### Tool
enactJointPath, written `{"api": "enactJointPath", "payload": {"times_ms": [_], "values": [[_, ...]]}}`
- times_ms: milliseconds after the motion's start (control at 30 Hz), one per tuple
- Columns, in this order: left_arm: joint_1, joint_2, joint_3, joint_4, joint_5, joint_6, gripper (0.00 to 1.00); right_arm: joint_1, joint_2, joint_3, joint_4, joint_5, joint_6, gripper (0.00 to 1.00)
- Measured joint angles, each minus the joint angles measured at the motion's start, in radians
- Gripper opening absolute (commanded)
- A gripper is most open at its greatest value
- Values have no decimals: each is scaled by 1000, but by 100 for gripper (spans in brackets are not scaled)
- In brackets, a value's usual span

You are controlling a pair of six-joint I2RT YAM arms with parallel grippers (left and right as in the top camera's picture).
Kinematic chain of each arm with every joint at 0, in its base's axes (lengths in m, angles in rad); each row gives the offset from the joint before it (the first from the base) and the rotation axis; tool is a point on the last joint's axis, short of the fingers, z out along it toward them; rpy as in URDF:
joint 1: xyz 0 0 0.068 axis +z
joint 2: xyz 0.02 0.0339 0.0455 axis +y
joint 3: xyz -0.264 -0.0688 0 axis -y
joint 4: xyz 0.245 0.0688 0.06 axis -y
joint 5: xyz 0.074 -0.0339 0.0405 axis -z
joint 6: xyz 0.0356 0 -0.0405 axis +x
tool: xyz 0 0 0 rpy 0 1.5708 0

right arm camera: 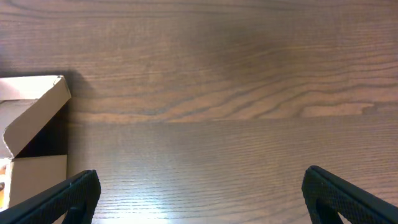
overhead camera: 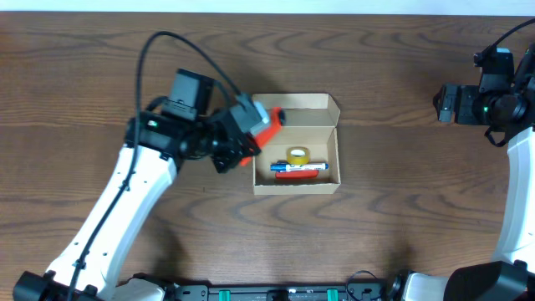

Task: Pack container
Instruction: 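Carry the red box cutter into the box and release it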

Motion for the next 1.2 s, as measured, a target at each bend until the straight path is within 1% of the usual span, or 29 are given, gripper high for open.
{"api": "enactJointPath", "payload": {"times_ms": [167, 300, 667, 1033, 1200], "values": [[-130, 0, 0, 74, -84, 76, 6, 0, 0, 0, 0, 0, 0, 99], [-187, 11, 0, 129, -147, 111, 6, 0, 0, 0, 1, 1, 0, 99], [-200, 183, 0, 152, -288, 230, 6, 0, 0, 0, 3, 1, 0, 99], [-230, 260, 0, 225, -312, 244, 6, 0, 0, 0, 3, 1, 0, 99], [-259, 303, 0, 227, -314, 244, 6, 0, 0, 0, 3, 1, 0, 99]]}}
